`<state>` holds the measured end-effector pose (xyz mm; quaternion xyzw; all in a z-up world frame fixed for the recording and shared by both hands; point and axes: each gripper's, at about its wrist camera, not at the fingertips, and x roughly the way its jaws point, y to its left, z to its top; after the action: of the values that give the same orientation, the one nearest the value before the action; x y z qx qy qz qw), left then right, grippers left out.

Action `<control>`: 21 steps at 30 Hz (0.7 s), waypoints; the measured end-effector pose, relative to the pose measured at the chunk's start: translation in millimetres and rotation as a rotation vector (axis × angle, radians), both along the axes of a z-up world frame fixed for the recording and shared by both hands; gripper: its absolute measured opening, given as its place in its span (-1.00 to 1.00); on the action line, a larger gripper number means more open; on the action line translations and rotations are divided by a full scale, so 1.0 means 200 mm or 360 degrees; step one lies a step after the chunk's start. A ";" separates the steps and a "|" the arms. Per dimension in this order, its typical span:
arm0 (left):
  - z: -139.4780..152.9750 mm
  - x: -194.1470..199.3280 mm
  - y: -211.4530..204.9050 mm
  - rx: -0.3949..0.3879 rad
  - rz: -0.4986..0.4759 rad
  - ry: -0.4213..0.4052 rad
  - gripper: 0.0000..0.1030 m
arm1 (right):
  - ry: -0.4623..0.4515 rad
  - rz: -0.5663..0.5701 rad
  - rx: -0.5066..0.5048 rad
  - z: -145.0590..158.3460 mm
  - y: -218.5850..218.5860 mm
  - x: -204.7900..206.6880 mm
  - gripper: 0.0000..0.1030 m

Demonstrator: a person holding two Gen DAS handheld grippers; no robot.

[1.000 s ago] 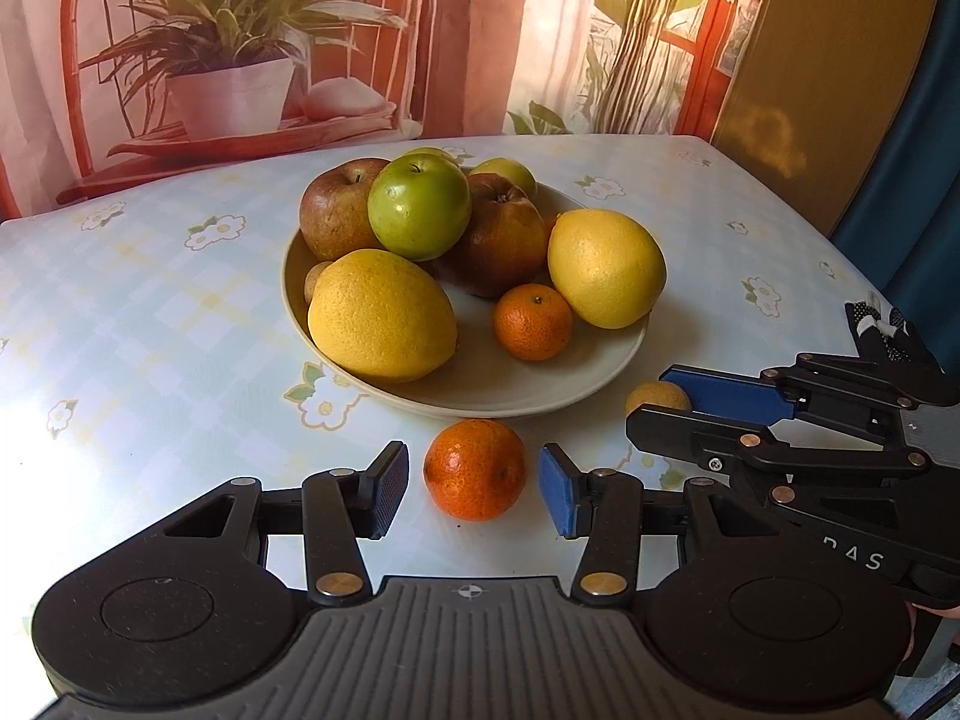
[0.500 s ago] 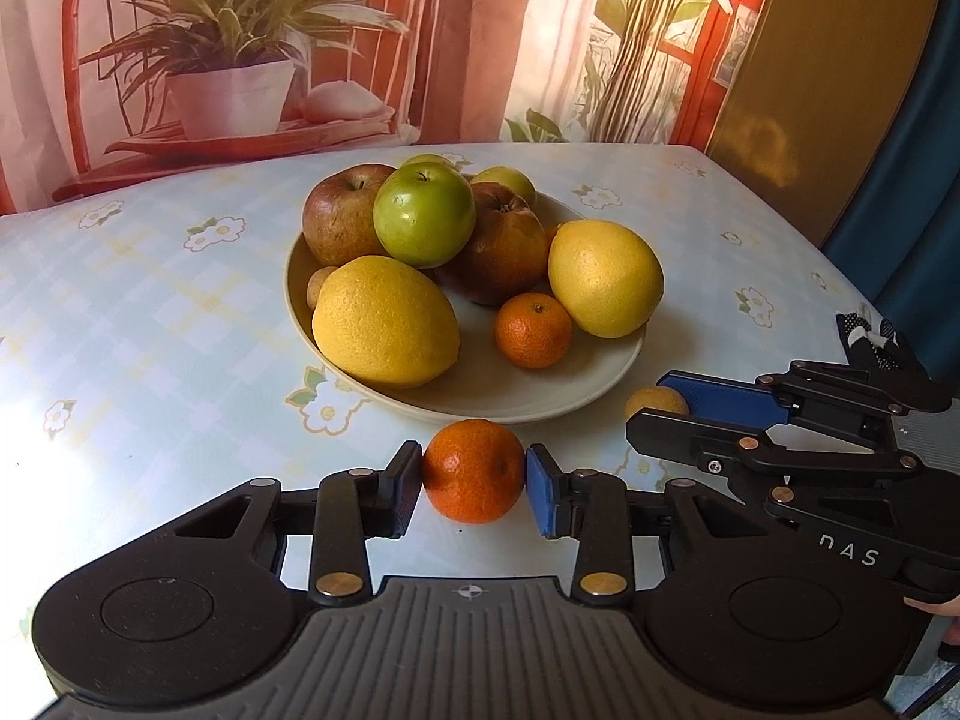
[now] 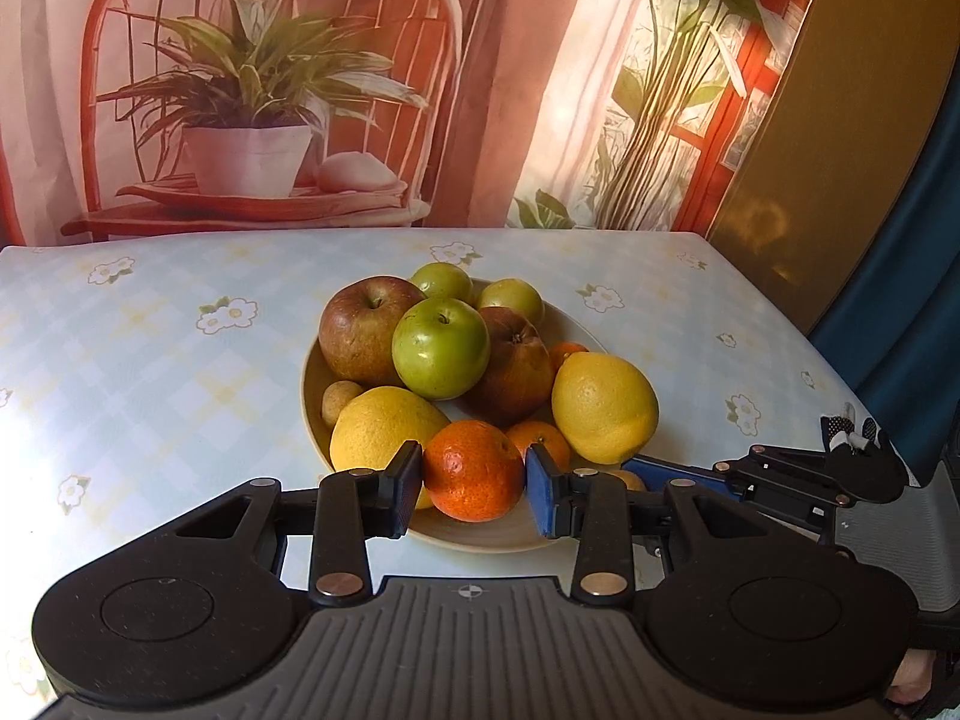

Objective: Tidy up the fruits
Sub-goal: 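Carry the tangerine with the left tool while the right tool carries the kiwi to the plate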

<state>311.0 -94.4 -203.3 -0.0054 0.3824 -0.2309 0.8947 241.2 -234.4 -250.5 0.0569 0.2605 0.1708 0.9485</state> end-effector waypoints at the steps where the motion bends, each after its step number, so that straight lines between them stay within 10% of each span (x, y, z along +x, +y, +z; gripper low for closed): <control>1: -0.01 0.01 -0.01 0.0002 0.0001 0.0002 -0.24 | 0.0003 0.0002 0.0000 0.00 0.01 0.01 -0.53; 21: -0.03 0.11 -0.11 -0.0003 0.0002 -0.0001 -0.23 | 0.0030 0.0089 0.0014 -0.05 0.11 0.12 -0.52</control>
<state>333.9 -116.9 -208.4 -0.0065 0.3818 -0.2307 0.8950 265.4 -211.6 -261.2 0.0553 0.2703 0.1978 0.9406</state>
